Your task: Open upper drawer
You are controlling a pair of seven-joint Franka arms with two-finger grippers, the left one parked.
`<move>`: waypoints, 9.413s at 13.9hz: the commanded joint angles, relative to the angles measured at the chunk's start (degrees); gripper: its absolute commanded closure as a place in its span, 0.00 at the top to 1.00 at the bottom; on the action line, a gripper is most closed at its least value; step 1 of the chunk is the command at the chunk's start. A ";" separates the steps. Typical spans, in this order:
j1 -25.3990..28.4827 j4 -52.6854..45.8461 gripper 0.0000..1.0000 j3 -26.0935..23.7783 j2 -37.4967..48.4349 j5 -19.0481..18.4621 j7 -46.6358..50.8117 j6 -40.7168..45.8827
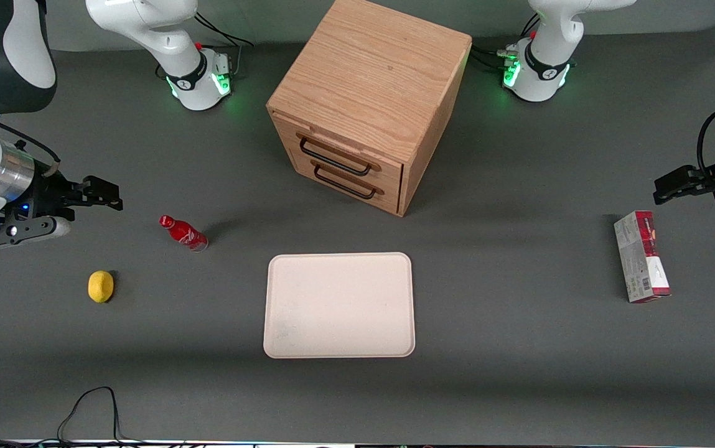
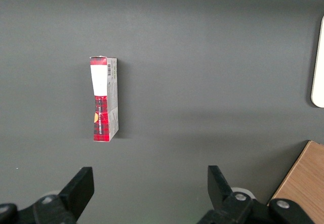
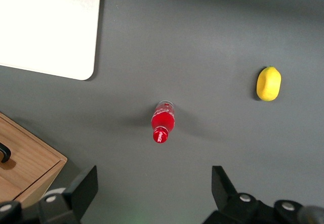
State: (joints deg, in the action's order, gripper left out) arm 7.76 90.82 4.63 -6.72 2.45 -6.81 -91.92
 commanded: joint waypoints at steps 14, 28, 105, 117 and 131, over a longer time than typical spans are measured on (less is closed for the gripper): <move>1.02 -1.87 1.00 -5.41 -1.36 0.53 3.98 0.51; 17.29 -6.00 1.00 -6.82 -9.00 1.15 15.86 0.33; 9.73 -18.74 0.99 -16.93 -29.31 0.71 -9.27 -10.12; 6.21 -21.74 1.00 -16.93 -33.27 2.02 -8.48 -13.11; 3.93 -25.43 1.00 -17.02 -34.68 2.20 -9.10 -13.20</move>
State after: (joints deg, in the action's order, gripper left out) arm 12.24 68.04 -12.26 -39.85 3.67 -14.51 -105.54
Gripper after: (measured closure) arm 0.000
